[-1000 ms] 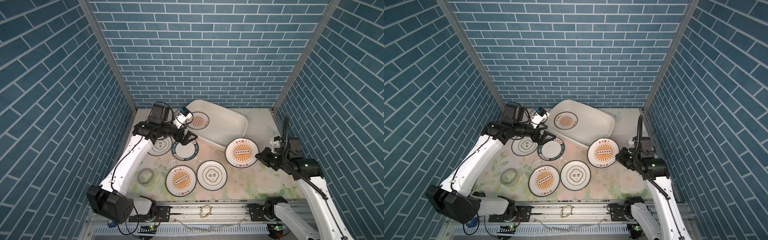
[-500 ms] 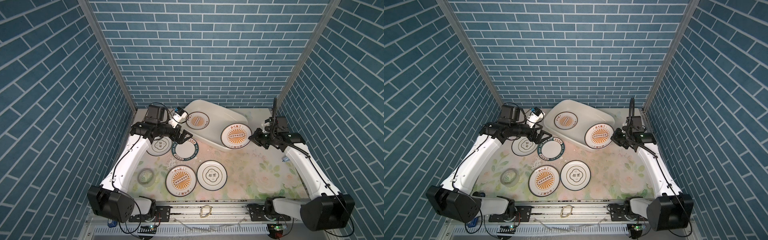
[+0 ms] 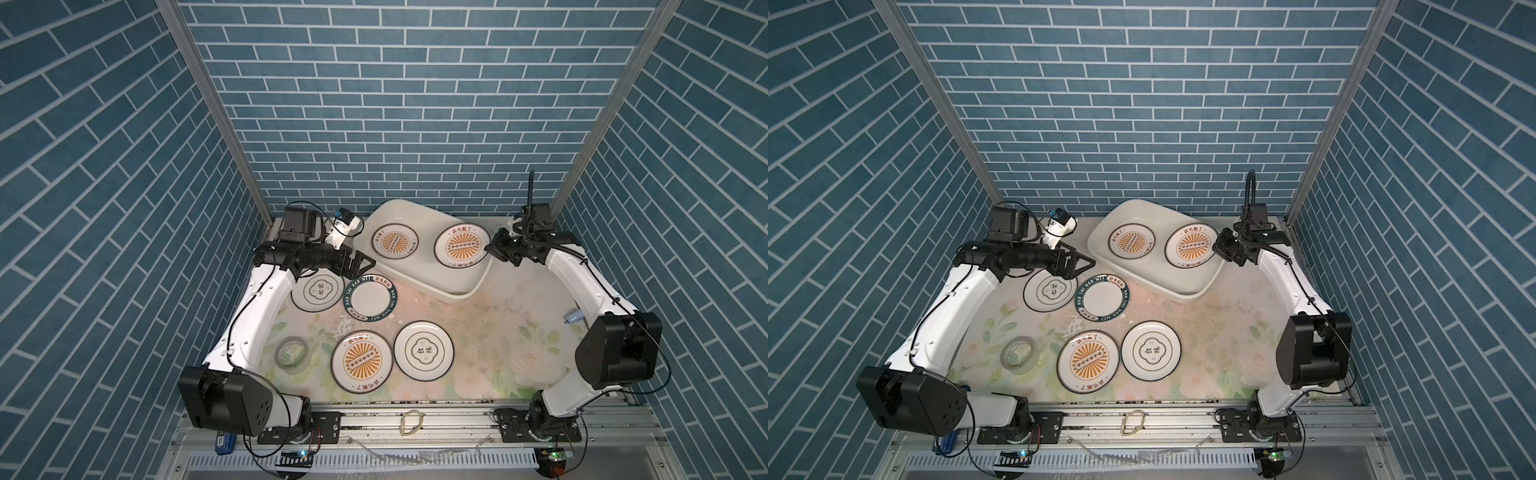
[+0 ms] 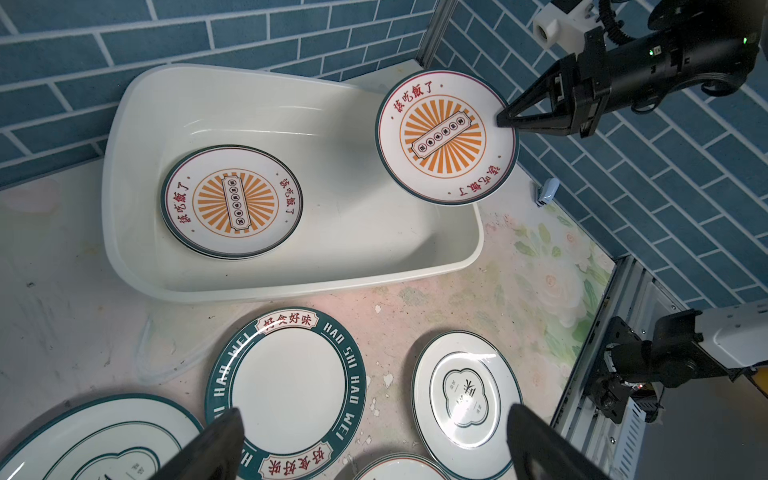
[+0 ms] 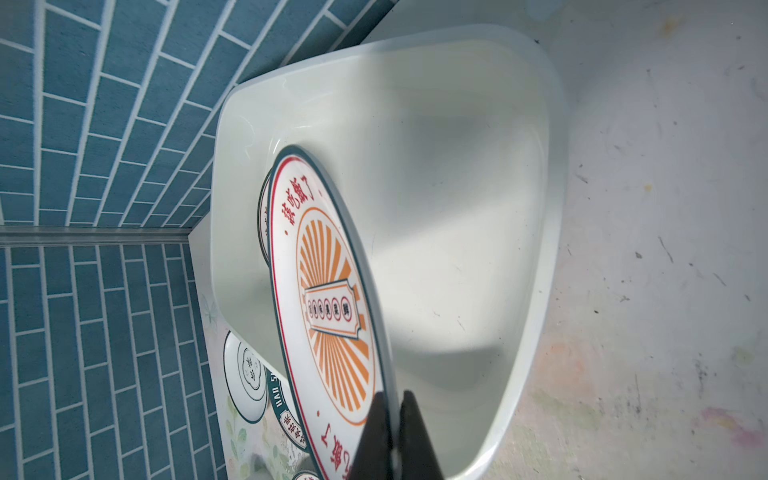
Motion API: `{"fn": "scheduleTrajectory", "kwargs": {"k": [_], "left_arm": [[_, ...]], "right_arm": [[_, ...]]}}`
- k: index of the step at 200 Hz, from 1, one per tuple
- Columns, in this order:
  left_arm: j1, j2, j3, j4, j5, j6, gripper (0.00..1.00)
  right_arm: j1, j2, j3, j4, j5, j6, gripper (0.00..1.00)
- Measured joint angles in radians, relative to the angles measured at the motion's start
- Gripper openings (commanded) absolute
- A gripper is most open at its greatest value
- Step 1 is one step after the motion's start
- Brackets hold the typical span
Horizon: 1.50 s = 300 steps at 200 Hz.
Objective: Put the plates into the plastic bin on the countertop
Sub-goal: 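Lift and carry the orange sunburst plate toward the bin with the right gripper, then lower the orange sunburst plate onto the plates stacked in the bin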
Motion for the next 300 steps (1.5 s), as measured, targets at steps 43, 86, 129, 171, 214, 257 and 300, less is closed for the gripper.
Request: {"fn": "scheduleTrajectory", "kwargs": {"k": [43,86,129,171,214,257,300], "left_arm": [[0.000,0.004,0.013,-0.003,0.000,0.000,1.00],[0.000,0.023,0.016,-0.003,0.009,-0.003,0.99],[0.000,0.034,0.017,-0.002,0.014,-0.005,1.00],[0.000,0.034,0.017,-0.002,0.023,-0.006,1.00],[0.000,0.034,0.017,-0.001,0.027,-0.007,1.00],[0.000,0.034,0.017,-0.001,0.029,-0.007,0.99],[0.000,0.034,0.017,0.000,0.040,-0.015,1.00]], "right_arm": [[0.062,0.161,0.202,-0.008,-0.010,-0.029,0.00],[0.125,0.314,0.345,-0.003,-0.027,-0.039,0.00],[0.171,0.465,0.453,0.020,-0.041,-0.025,0.00],[0.204,0.593,0.570,0.043,-0.041,-0.003,0.00],[0.227,0.710,0.681,0.053,-0.041,0.028,0.00],[0.240,0.790,0.768,0.053,-0.041,0.051,0.00],[0.252,0.853,0.829,0.056,-0.042,0.080,0.00]]}}
